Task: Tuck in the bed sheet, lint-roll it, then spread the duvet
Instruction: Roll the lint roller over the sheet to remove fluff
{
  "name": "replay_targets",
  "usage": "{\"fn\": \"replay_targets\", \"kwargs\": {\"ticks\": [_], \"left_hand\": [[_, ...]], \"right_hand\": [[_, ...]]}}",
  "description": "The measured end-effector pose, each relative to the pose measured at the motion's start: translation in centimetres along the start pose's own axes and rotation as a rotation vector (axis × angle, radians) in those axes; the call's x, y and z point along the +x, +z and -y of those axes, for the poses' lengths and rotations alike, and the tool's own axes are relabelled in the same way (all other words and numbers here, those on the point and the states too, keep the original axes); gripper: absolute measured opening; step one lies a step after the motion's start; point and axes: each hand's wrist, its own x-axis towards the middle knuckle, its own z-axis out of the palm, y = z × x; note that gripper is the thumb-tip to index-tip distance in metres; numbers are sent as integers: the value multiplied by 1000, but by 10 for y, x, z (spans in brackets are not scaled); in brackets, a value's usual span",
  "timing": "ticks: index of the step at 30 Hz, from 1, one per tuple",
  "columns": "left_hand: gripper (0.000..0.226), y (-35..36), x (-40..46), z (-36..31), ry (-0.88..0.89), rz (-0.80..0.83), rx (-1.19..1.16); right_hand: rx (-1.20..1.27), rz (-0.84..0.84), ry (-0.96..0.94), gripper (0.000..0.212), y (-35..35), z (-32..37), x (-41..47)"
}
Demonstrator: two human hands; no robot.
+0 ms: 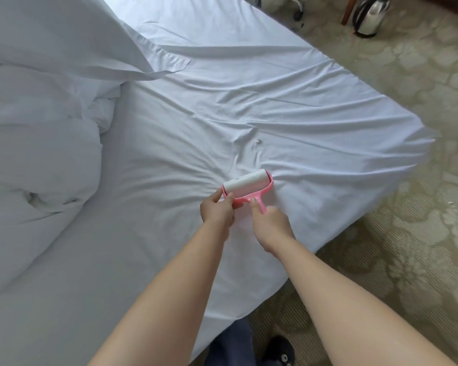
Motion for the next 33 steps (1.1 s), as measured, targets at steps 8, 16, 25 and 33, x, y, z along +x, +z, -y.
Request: {"fn": "replay_targets", "kwargs": {"ticks": [8,16,25,33], "left_hand": [[43,39,-12,-23,48,105,-44],[44,73,51,-23,32,80,141],[45,104,132,-83,66,43,128],[44,127,189,-134,79,48,78]], "right_hand": [[40,-141,-89,62,-35,-3,10],[168,-32,127,61,-29,7,72],[91,3,157,57,-48,81,151],[123,20,140,57,-55,137,214]]}}
